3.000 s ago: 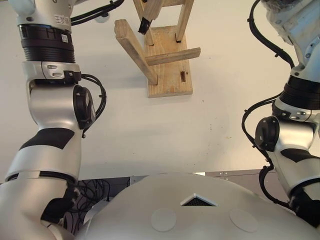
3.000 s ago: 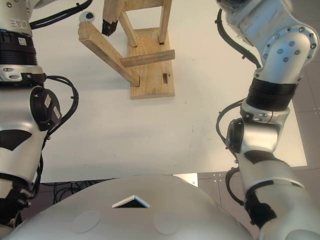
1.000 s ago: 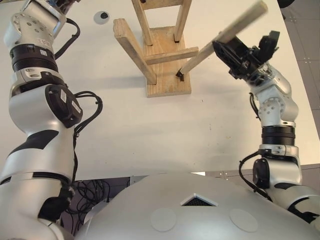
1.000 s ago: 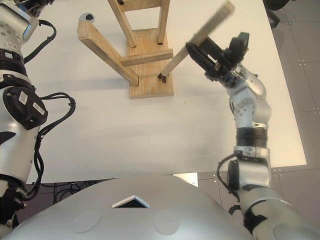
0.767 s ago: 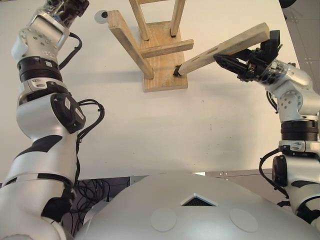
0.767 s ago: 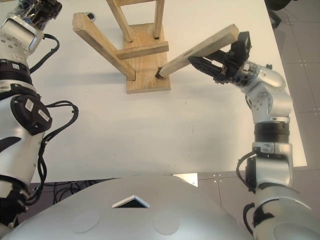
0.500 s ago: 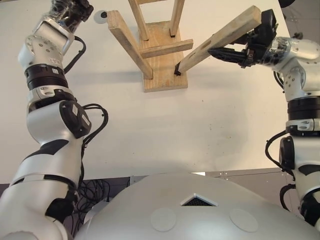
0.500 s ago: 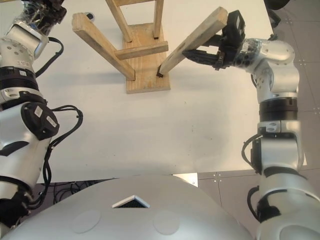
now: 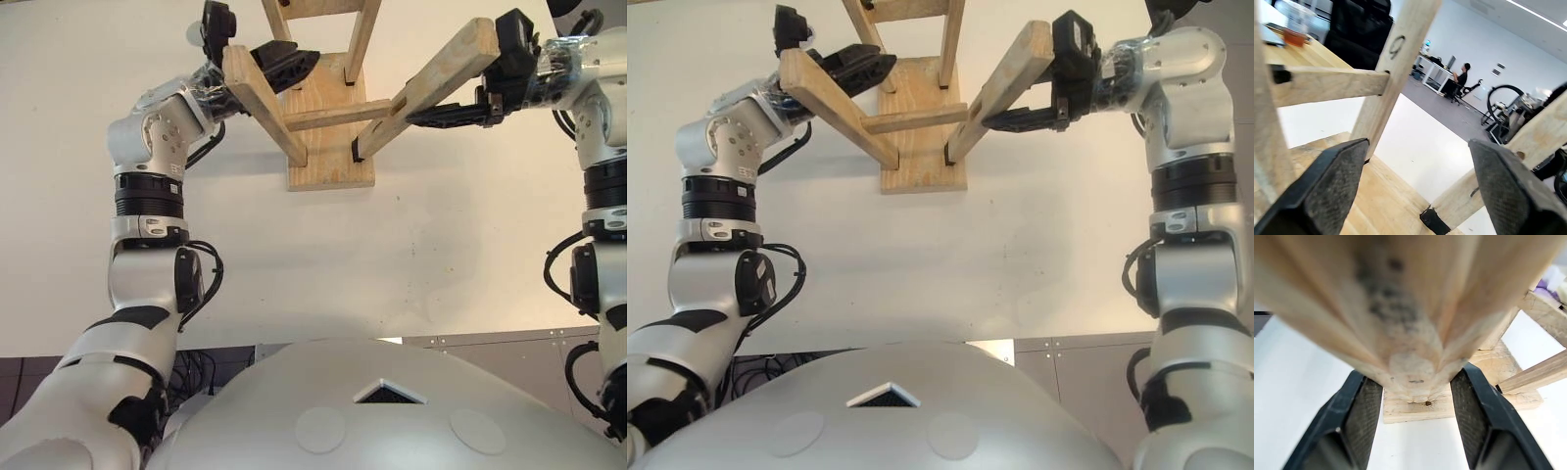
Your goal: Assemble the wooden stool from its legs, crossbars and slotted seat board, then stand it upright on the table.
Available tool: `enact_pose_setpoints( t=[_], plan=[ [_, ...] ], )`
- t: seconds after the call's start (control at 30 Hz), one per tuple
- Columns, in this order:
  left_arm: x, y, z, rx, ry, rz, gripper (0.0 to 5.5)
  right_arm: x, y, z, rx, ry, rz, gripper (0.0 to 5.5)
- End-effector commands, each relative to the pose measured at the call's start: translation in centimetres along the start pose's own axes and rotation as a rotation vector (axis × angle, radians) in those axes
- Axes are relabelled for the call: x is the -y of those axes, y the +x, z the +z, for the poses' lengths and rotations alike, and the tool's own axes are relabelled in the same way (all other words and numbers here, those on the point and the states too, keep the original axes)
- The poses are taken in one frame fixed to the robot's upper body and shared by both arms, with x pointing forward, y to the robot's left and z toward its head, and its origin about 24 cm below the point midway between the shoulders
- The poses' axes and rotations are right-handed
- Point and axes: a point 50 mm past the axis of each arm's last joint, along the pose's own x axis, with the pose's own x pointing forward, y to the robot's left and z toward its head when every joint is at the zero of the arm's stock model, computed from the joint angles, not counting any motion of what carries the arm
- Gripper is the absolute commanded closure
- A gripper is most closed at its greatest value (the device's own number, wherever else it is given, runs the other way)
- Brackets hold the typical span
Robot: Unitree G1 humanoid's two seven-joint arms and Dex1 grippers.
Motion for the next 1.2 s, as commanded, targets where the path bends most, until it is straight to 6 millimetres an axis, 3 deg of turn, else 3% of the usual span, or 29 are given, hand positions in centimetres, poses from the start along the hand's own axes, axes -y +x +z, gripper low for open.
enact_pose_setpoints(
  t=[0.03,0.33,0.57,0.73,0.97,1.2],
  plan=[
    [0.4,-0.5,-0.4,-0.033,0.001,-0.021,1.78,-2.2,1.0,-3.5,-0.101,0.212,0.107,3.49],
    [0.4,-0.5,0.1,0.006,-0.012,0.028,1.78,-3.0,2.1,-2.9,-0.155,0.039,0.087,3.49],
    [2.5,-0.2,1.4,0.012,0.08,-0.04,1.78,-1.7,2.8,-1.9,-0.143,0.069,0.043,3.49],
    [2.3,0.7,2.1,0.021,0.142,0.148,1.78,-2.1,3.8,-2.4,-0.332,-0.034,0.087,3.49],
    [3.4,1.6,4.0,0.123,0.144,0.23,1.78,-1.4,4.0,-2.1,-0.568,-0.015,0.04,3.49],
    [3.7,6.3,3.1,0.071,0.178,0.462,1.78,0.1,6.0,-1.7,-0.694,0.047,0.001,3.49]
  ],
)
